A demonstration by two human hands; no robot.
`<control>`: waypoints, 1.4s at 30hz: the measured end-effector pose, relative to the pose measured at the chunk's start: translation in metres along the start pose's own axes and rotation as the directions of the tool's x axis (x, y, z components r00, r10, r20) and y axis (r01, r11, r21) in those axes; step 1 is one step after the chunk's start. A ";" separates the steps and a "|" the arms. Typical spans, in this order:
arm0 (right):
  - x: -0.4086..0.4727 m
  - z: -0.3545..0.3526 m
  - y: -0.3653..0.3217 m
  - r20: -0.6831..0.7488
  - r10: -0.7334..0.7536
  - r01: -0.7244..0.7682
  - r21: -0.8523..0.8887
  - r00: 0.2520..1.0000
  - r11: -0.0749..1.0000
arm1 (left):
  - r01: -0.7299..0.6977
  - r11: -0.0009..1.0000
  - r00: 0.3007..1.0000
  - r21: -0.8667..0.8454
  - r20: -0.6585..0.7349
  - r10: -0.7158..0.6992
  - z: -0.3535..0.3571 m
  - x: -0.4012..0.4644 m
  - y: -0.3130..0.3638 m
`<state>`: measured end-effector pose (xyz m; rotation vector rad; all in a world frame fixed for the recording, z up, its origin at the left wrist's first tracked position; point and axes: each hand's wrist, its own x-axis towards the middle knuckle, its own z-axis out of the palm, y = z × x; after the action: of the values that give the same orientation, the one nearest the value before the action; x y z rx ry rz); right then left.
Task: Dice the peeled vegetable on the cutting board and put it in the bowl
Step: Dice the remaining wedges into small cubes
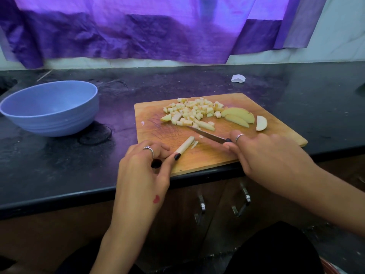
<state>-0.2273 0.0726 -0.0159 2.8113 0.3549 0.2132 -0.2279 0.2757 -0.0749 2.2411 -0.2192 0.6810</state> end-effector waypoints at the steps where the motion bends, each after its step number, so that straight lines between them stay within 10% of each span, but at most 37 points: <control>1: -0.001 -0.001 0.000 -0.006 0.017 -0.016 0.026 1.000 1.000 | 0.000 1.000 1.000 0.000 -0.001 0.000 0.000 0.000 0.000; 14: 0.007 -0.004 -0.006 0.089 -0.026 0.003 0.254 0.996 0.967 | 0.001 1.000 1.000 -0.005 0.016 -0.001 0.000 0.001 0.000; 22: 0.001 -0.001 -0.007 -0.020 -0.021 0.021 -0.017 1.000 1.000 | 0.008 1.000 1.000 -0.008 0.019 -0.008 0.000 0.000 0.002; 42: 0.014 -0.007 -0.001 0.054 -0.049 0.024 0.389 0.997 0.921 | 0.001 1.000 1.000 0.001 0.021 -0.001 0.000 0.001 0.001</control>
<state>-0.2155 0.0788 -0.0081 3.1894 0.4819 0.0468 -0.2272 0.2756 -0.0736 2.2499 -0.2287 0.6573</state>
